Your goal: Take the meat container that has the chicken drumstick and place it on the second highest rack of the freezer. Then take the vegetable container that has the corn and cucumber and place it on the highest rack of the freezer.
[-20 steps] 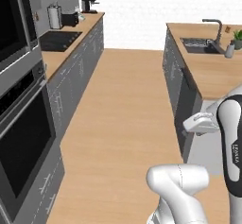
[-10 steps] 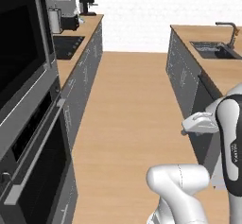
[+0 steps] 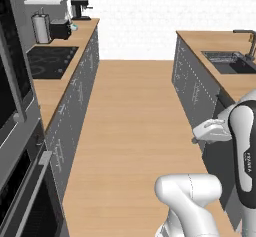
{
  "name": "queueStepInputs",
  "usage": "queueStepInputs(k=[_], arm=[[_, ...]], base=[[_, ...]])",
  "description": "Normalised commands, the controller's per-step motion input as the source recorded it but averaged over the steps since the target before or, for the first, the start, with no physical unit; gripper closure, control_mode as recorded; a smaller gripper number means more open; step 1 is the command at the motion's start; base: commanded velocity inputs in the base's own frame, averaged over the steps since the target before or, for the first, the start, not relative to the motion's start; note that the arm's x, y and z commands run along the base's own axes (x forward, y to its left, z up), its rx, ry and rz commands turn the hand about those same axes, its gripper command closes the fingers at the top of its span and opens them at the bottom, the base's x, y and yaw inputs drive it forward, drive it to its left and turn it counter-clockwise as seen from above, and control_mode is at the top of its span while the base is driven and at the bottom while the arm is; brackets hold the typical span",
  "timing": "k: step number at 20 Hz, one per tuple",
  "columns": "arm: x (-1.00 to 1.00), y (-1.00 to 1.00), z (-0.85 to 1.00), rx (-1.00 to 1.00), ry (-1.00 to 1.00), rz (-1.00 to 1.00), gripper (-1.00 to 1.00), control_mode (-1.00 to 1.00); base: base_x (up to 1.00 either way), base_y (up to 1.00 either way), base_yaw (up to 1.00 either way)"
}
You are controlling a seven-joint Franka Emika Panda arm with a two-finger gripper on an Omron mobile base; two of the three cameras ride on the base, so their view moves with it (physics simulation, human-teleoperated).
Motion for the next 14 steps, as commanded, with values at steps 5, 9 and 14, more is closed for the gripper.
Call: queueStepInputs(k=[5,9,14], arm=[[0.00,0.00,0.00,0.00,0.00,0.00,-1.00,1.00],[0.00,0.00,0.00,0.00,0.00,0.00,-1.00,1.00],[0.00,0.00,0.00,0.00,0.00,0.00,-1.00,1.00]], base=[[1.00,0.01,-0.03],[1.00,0.04,0.00],[1.00,0.05,0.00]])
